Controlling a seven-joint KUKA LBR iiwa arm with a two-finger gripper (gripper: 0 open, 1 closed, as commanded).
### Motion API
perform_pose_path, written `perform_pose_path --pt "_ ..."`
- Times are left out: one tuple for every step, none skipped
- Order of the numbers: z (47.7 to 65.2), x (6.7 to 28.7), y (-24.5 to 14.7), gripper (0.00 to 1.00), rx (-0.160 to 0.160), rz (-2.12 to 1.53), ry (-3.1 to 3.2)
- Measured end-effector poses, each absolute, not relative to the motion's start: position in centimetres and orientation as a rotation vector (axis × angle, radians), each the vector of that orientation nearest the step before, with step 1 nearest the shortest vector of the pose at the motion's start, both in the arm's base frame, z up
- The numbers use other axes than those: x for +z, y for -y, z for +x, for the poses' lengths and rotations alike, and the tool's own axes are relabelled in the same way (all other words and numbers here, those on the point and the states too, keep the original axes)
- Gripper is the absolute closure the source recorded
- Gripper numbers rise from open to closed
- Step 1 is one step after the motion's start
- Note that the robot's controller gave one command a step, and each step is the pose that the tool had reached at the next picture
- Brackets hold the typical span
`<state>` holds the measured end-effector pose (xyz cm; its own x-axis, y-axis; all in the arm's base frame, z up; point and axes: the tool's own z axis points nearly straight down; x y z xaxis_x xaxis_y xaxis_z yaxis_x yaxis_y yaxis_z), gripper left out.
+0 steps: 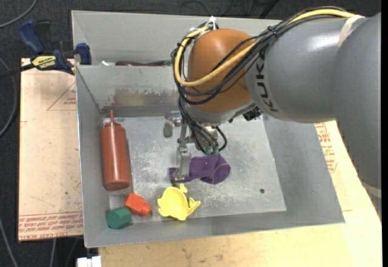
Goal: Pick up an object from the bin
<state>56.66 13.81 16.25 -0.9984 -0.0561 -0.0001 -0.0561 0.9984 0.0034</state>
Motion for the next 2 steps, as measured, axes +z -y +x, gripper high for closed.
perform_pose_path --pt "57.1 11.7 -11.7 0.00 -0.002 -0.260 -3.127" --pt "54.7 7.6 -6.6 1.00 0.008 -0.628 -3.077"
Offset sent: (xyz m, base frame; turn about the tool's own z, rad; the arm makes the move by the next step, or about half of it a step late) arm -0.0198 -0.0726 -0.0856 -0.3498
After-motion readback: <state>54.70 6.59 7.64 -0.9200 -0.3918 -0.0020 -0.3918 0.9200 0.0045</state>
